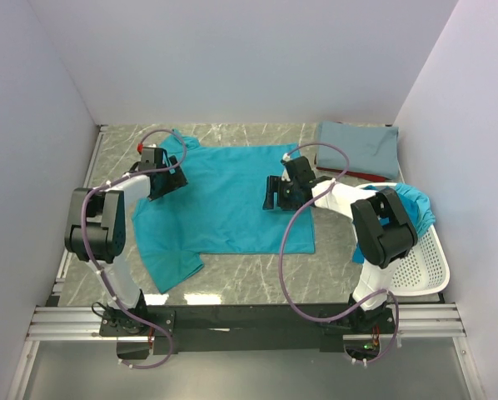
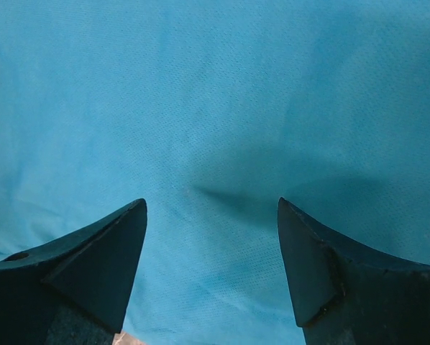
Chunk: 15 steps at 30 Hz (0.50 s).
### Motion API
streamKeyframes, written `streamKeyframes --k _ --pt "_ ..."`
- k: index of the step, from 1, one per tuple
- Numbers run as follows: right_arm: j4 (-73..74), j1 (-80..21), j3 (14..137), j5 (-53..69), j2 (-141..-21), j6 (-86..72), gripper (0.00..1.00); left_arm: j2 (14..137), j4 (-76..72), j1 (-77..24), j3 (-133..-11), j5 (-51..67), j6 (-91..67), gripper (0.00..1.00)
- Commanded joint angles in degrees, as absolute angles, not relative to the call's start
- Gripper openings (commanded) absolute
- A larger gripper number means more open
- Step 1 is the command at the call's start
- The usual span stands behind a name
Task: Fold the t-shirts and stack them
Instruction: Flatten the tshirt out
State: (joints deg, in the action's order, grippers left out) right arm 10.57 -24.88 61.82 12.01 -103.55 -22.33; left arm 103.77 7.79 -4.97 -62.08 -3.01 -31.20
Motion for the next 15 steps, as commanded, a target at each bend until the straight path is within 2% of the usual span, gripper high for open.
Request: streamKeyframes --k 1,15 --pt "12.73 -24.7 64.07 10.63 -104.23 -22.24 0.8 103.09 6.76 -5.1 -62.14 -2.11 -31.99 0.98" --pt "16.61 -21.97 70.92 12.66 -110.83 -21.01 0.79 112.84 7.73 -5.1 -70.39 1.93 -32.17 0.99"
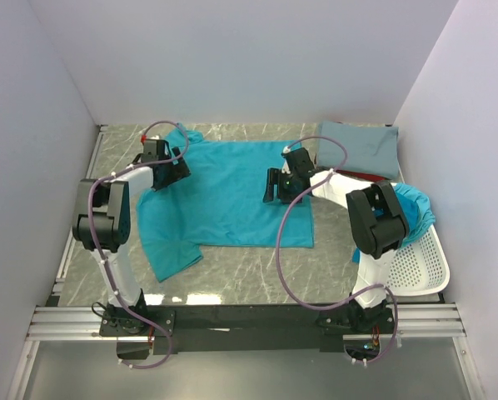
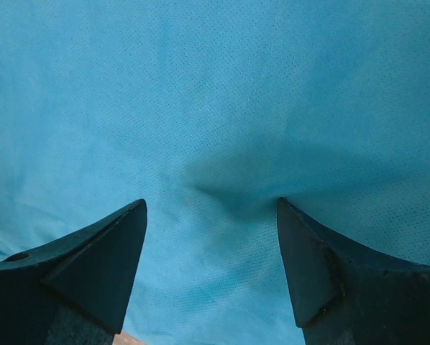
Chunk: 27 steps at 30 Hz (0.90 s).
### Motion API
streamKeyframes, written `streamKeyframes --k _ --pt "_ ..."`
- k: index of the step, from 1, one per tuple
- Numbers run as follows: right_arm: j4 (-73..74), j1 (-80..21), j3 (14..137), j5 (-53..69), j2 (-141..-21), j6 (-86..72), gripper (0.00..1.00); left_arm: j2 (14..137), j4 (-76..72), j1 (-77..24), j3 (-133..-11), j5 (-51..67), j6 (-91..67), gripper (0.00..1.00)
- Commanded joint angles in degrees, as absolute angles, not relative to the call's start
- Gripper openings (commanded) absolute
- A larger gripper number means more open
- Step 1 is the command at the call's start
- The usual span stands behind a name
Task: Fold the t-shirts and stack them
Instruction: Flatten the tshirt out
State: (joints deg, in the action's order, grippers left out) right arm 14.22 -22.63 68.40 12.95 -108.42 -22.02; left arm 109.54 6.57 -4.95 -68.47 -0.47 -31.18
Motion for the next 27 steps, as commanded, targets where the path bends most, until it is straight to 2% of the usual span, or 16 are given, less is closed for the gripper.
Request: streamKeyframes --k 1,18,27 --pt "17.22 -21.54 71.54 12.66 -111.35 -20.83 0.8 113.29 7.82 -5.1 -70.92 2.28 -32.17 0.99" --pt "22.15 -16.0 85.34 16.87 -118.65 -19.34 0.79 125.76 14.68 -5.1 -91.74 2.64 -30.85 0.99" --pt "23.12 -15.03 90.08 18.98 -121.38 -18.37 0.79 127.97 14.33 -5.1 -96.42 3.34 -30.32 0.99"
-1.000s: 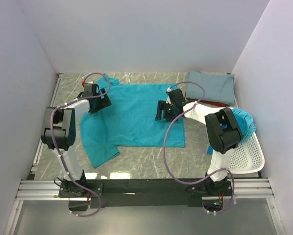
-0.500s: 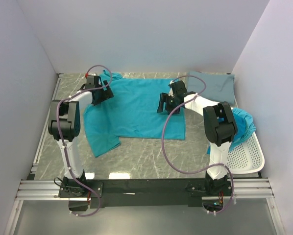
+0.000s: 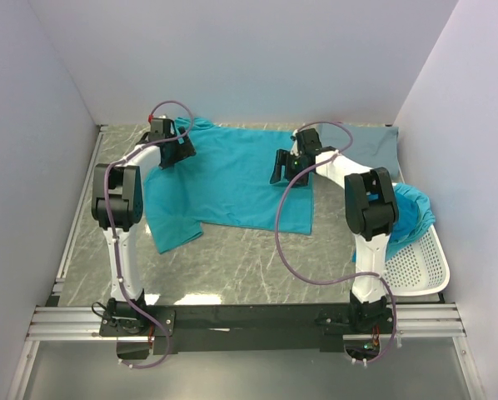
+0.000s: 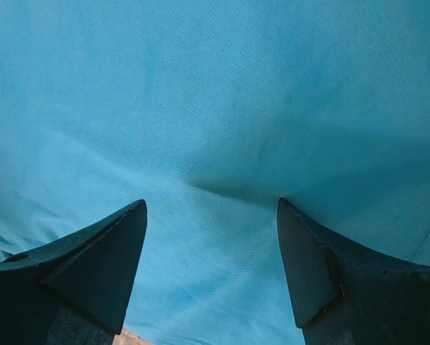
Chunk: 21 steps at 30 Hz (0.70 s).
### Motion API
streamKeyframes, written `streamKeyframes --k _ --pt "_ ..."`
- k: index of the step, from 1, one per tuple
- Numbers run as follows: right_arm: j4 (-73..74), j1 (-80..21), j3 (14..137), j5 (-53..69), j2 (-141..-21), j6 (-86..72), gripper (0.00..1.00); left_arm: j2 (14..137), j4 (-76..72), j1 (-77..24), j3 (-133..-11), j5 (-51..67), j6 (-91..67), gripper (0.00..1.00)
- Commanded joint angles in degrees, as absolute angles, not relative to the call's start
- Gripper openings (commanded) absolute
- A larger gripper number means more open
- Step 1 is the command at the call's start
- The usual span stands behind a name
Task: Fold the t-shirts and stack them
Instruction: Flatten the tshirt out
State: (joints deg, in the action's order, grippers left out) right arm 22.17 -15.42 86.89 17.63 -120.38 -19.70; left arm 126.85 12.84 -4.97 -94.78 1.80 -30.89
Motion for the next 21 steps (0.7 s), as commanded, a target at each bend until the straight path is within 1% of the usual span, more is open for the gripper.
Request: streamKeyframes --k 1,5,8,9,12,13,15,16,19,21 --pt "23.2 -14.94 90.35 19.16 -121.38 -18.02 0.79 127.71 13.89 -5.1 -96.42 3.25 -30.41 0.99" --pt "22.77 -15.03 91.32 20.65 -120.59 -17.4 0.79 124.64 13.54 -5.62 -95.1 0.71 -30.06 0.98" --pt "20.92 -14.85 90.88 23.28 -119.1 -17.23 0.78 117.71 9.59 -7.46 -89.49 -3.76 -28.74 0.98" --pt "20.74 -15.03 90.88 23.81 -118.74 -17.14 0.78 113.68 8.8 -7.99 -86.08 -7.26 -28.39 0.98" --pt "19.69 -15.03 90.18 25.05 -117.25 -17.14 0.77 105.86 8.79 -10.19 -80.1 -13.25 -28.21 0.98" --pt "19.08 -14.94 89.74 25.4 -116.46 -17.14 0.77 103.91 9.14 -11.41 -78.33 -16.84 -28.39 0.99" --pt "18.02 -14.94 88.16 26.71 -115.67 -17.23 0.77 97.69 10.28 -12.48 -72.09 -20.63 -30.58 0.99" --pt "17.06 -15.03 87.72 27.15 -114.79 -17.31 0.77 95.38 10.46 -13.87 -69.55 -25.27 -32.85 0.99" --pt "15.65 -15.03 85.87 28.39 -112.94 -17.49 0.76 85.72 12.21 -17.3 -59.7 -32.32 -38.12 0.99" --pt "14.77 -14.94 84.12 29.09 -111.8 -17.75 0.75 79.32 14.75 -18.37 -53.63 -33.39 -40.94 0.98"
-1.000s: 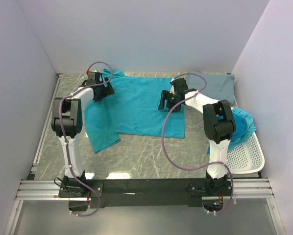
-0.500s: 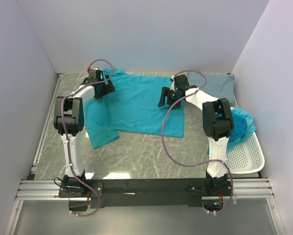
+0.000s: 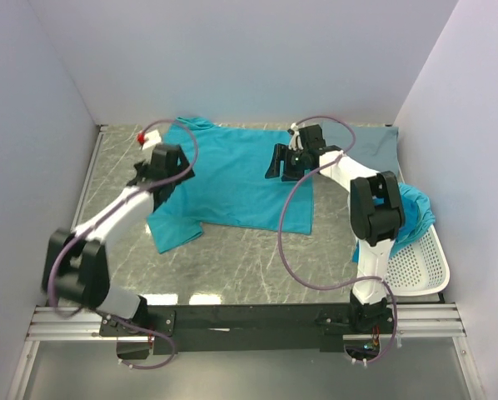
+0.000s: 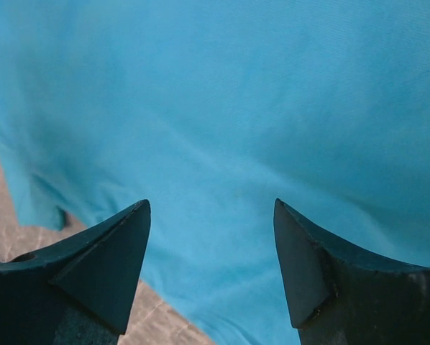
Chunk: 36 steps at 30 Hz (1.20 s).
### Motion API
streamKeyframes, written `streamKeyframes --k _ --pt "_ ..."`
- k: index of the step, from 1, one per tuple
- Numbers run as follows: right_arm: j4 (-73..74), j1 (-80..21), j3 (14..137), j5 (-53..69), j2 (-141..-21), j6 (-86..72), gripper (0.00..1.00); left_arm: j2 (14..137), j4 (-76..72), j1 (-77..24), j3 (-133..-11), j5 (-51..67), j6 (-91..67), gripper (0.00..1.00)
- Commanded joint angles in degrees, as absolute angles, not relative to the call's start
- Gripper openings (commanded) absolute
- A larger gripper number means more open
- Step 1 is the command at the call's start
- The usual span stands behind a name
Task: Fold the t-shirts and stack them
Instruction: Flatten the tshirt out
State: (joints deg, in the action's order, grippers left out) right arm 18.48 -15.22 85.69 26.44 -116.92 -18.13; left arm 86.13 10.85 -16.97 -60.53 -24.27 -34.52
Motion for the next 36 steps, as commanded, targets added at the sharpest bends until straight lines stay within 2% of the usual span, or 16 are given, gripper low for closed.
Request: streamKeyframes --k 1,7,12,18,24,27,34,36 --pt "13.72 -14.94 83.24 29.27 -110.67 -17.84 0.75 77.45 15.81 -18.89 -51.87 -33.92 -44.18 0.98" --pt "11.6 -14.94 77.61 28.05 -106.44 -17.67 0.75 66.63 25.28 -21.96 -41.23 -37.34 -56.21 0.89" --pt "9.94 -14.15 74.19 27.68 -104.59 -18.19 0.75 59.6 32.07 -23.99 -36.04 -38.41 -64.42 0.9" --pt "6.86 -13.36 69.7 29.09 -102.49 -18.81 0.75 57.74 40.41 -24.52 -33.93 -40.69 -69.7 0.84" --pt "5.28 -12.13 66.54 28.83 -100.46 -19.33 0.75 61.59 38.06 -24.52 -33.4 -35.95 -67.59 0.78" --pt "4.75 -11.87 65.57 29.0 -99.76 -19.51 0.75 63.89 37.36 -24.61 -33.66 -34.28 -66.53 0.73" --pt "3.87 -11.43 64.25 29.27 -99.49 -19.77 0.75 66.0 34.63 -24.61 -33.13 -31.12 -64.34 0.5" --pt "3.52 -11.25 63.9 29.36 -99.14 -19.69 0.75 66.71 34.37 -24.61 -33.14 -30.24 -64.07 0.48"
